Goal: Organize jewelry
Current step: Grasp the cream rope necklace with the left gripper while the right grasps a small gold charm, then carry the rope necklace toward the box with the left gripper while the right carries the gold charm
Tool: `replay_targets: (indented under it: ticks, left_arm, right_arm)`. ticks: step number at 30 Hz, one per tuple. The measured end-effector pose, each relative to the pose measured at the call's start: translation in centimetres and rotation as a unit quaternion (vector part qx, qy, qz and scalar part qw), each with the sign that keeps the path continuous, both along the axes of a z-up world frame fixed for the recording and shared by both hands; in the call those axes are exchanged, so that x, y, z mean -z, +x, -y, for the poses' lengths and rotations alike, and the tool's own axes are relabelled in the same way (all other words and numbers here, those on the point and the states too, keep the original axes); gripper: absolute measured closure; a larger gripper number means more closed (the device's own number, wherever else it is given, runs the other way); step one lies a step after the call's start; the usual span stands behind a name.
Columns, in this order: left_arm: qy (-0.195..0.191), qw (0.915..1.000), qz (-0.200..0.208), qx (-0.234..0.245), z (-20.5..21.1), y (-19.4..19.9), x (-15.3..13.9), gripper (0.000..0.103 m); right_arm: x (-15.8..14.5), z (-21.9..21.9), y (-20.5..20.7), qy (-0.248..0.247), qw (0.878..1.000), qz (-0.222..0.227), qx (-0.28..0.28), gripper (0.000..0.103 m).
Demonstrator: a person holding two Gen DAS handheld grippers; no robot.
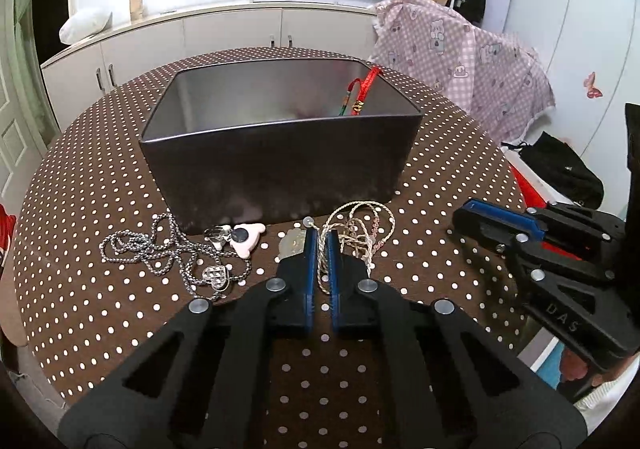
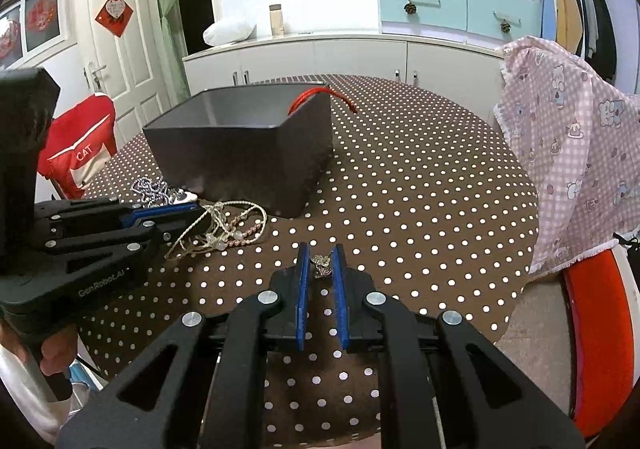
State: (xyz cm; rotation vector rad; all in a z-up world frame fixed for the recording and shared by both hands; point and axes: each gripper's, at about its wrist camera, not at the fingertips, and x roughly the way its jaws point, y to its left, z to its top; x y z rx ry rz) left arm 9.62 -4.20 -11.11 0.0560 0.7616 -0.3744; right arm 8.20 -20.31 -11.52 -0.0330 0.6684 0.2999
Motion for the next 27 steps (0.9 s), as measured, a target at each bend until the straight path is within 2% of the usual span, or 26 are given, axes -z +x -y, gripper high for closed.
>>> replay_targets:
  ticks: [13,17,19,20,21,22,24,27]
  left_arm:
    - [-0.007,0.9986,0.053,-0.002,-0.6,-1.4,-2.3,0.097]
    - [-0.004,0.9984,0.055,0.007,-0.9,-1.6,-2.4,0.096]
    - [0.000,0.9990,0.041,0.019,-0.9,-1.7,-1.9,0.095]
    - [0.004,0.9992,0.032,0.023,-0.8,-1.7,-1.7,0.079]
    - [0.007,0.9993,0.024,0.028,-0.7,-1.6,-1.4,0.057]
    - [0.007,0.9993,0.023,0.030,-0.6,-1.6,-1.3,0.013]
    - [-0.011,0.9982,0.052,0.027,-0.9,-2.2,-1.3,0.011]
    - [0.000,0.9986,0.036,0.038,-0.3,-1.7,-0.8,0.011]
  right_arm:
    - [-1.6,0.2,-0.4,0.002,1.000,0.025,0.009,0.093]
    - [-2.0,0.1,-0.4,0.000,1.000,0.030,0.007,0.093]
    - [-1.9,0.1,-0.3,0.001,1.000,0.027,0.006,0.093]
    - [-1.8,0.1,-0.3,0.001,1.000,0.025,0.006,0.093]
    - [-1.8,0.1,-0.2,0.001,1.000,0.023,0.007,0.093]
    - [-1.7,0.1,-0.2,0.002,1.000,0.022,0.007,0.093]
    - [-1.7,0.1,-0.2,0.004,1.000,0.020,0.007,0.093]
    - [-1.6,0.1,-0.2,0.002,1.000,0.018,0.007,0.093]
